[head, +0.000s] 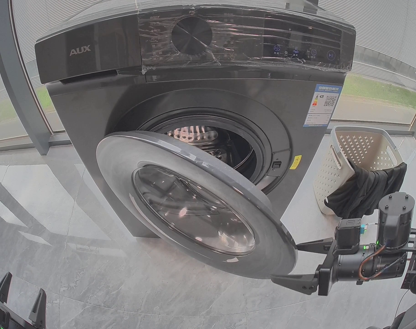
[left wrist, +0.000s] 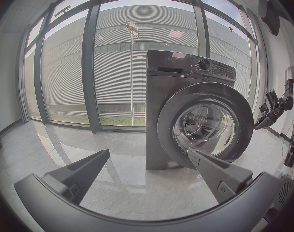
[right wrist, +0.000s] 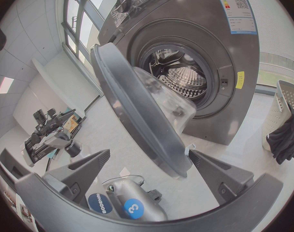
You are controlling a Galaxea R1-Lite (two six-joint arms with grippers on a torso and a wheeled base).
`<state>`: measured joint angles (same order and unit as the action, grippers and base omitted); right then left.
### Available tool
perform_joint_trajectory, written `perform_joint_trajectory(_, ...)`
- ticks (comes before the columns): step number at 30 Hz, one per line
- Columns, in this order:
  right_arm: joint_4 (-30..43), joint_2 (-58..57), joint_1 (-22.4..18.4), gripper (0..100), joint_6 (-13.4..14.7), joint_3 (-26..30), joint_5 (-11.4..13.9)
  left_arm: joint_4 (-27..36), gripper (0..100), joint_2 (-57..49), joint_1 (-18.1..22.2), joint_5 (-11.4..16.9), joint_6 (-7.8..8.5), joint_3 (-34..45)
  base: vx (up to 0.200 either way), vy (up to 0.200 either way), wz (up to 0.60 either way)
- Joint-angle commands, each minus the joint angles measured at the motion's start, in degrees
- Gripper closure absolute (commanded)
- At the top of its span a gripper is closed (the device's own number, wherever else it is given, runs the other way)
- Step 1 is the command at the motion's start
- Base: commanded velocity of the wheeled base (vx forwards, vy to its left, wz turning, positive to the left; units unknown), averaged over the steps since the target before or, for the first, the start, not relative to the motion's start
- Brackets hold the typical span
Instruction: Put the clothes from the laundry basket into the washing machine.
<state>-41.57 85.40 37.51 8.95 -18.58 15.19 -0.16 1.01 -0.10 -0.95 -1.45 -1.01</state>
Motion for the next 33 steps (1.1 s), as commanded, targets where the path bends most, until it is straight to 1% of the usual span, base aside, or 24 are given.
perform_joint_trajectory(1, 0.0, -4.71, 1.43, 0, 0.02, 3.55, 1.33, -0.02, 0, -1.01, 0.01, -0.02, -0.04, 0.92, 0.0, 0.0, 0.0)
perform_joint_trajectory(3, 0.09, -6.38, 1.07, 0, -0.07, 3.81, 1.33, -0.02, 0, -1.01, 0.01, -0.02, -0.04, 0.92, 0.0, 0.0, 0.0)
perform_joint_trajectory(6, 0.0, -7.7, 0.19, 0, 0.19, 2.67, 1.33, -0.02, 0, -1.01, 0.01, -0.02, -0.04, 0.92, 0.0, 0.0, 0.0)
perform_joint_trajectory(8, 0.0, -8.75, -1.56, 0, 1.34, 0.65, 1.25, -0.02, 0, -1.01, 0.01, -0.02, -0.04, 0.92, 0.0, 0.0, 0.0)
perform_joint_trajectory(9, 0.0, -8.75, -1.65, 0, 1.42, 0.39, 1.25, -0.02, 0, -1.01, 0.01, -0.02, -0.04, 0.92, 0.0, 0.0, 0.0)
perform_joint_trajectory(10, 0.0, -9.28, -3.94, 0, 2.92, -1.72, 1.33, -0.02, 0, -1.01, 0.01, -0.02, -0.04, 0.92, 0.0, 0.0, 0.0)
perform_joint_trajectory(11, 0.09, -9.28, -5.43, 0, 3.44, -3.04, 1.25, -0.02, 0, -1.01, 0.01, -0.02, -0.04, 0.92, 0.0, 0.0, 0.0)
perform_joint_trajectory(12, 0.09, -9.19, -6.66, 0, 3.62, -4.01, 1.25, -0.02, 0, -1.01, 0.01, -0.02, -0.04, 0.92, 0.0, 0.0, 0.0)
perform_joint_trajectory(13, 0.09, -9.19, -6.66, 0, 3.62, -4.01, 1.25, -0.02, 0, -1.01, 0.01, -0.02, -0.04, 0.92, 0.0, 0.0, 0.0)
perform_joint_trajectory(15, 0.61, -8.23, -10.0, 0, 3.71, -6.03, 1.33, -0.02, 0, -1.01, 0.01, -0.02, -0.04, 0.92, 0.0, 0.0, 0.0)
perform_joint_trajectory(17, 0.35, -5.85, -10.97, 0, 3.71, -6.29, 1.16, -0.02, 0, -1.01, 0.01, -0.02, -0.04, 0.92, 0.0, 0.0, 0.0)
perform_joint_trajectory(23, 0.0, -0.32, -10.53, 0, 3.01, -5.59, 0.89, -0.02, 0, -1.01, 0.01, -0.02, -0.04, 0.92, 0.0, 0.0, 0.0)
perform_joint_trajectory(24, 0.09, 0.47, -10.44, 0, 2.3, -5.33, 0.89, -0.02, 0, -1.01, 0.01, -0.02, -0.04, 0.92, 0.0, 0.0, 0.0)
perform_joint_trajectory(25, 0.09, 0.91, -9.91, 0, 1.51, -5.06, 0.89, -0.02, 0, -1.01, 0.01, -0.02, -0.04, 0.92, 0.0, 0.0, 0.0)
perform_joint_trajectory(28, 0.09, 1.53, -8.15, 0, 0.46, -4.19, 0.81, -0.02, 0, -1.01, 0.01, -0.02, -0.04, 0.92, 0.0, 0.0, 0.0)
perform_joint_trajectory(33, 0.0, 1.0, -4.29, 0, 0.37, -1.11, 0.98, -0.02, 0, -1.01, 0.01, -0.02, -0.04, 0.92, 0.0, 0.0, 0.0)
